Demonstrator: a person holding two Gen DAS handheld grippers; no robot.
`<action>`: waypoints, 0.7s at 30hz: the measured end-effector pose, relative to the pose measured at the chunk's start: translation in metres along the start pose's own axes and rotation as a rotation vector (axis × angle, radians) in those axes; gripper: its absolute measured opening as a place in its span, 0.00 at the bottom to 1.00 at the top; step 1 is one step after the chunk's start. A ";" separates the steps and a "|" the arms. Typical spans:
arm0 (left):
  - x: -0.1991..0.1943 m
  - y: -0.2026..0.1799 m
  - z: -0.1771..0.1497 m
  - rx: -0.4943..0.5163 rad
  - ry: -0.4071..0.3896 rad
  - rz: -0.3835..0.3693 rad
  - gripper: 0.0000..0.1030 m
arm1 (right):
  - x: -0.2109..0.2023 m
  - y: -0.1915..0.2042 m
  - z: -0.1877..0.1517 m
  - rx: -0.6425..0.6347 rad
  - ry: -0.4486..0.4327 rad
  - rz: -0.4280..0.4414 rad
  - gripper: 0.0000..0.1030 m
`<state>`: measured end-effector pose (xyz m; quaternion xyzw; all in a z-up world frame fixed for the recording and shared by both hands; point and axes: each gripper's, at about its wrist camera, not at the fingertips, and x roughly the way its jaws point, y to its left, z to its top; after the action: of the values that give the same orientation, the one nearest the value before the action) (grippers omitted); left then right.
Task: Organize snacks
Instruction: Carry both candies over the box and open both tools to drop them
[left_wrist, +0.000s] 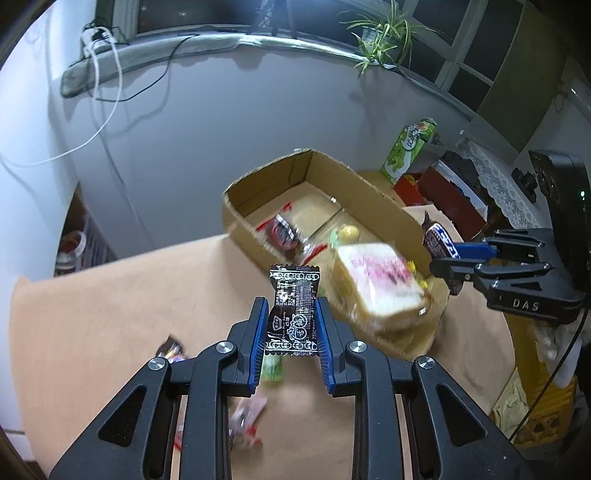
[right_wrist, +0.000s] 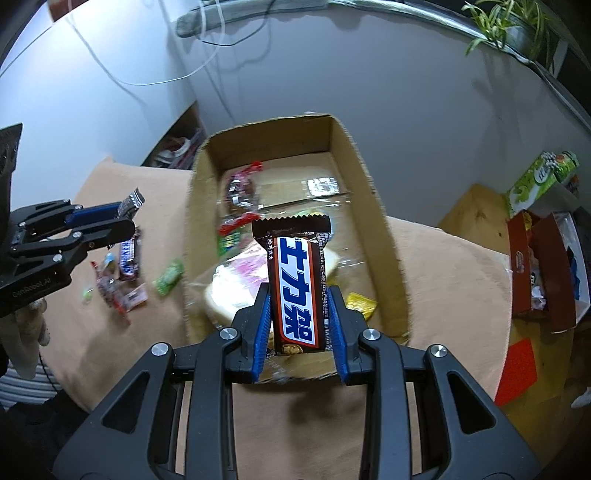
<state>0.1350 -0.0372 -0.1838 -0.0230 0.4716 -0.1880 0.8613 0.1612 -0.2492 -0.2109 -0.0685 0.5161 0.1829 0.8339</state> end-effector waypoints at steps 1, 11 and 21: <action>0.003 -0.001 0.004 0.004 0.000 -0.002 0.23 | 0.001 -0.003 0.001 0.004 0.003 -0.005 0.29; 0.032 -0.021 0.032 0.034 0.024 -0.016 0.23 | 0.020 -0.024 0.011 0.038 0.035 -0.033 0.29; 0.048 -0.035 0.039 0.059 0.066 -0.025 0.24 | 0.031 -0.028 0.011 0.052 0.052 -0.030 0.29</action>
<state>0.1793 -0.0912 -0.1934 0.0026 0.4937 -0.2131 0.8431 0.1929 -0.2647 -0.2354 -0.0591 0.5413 0.1550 0.8243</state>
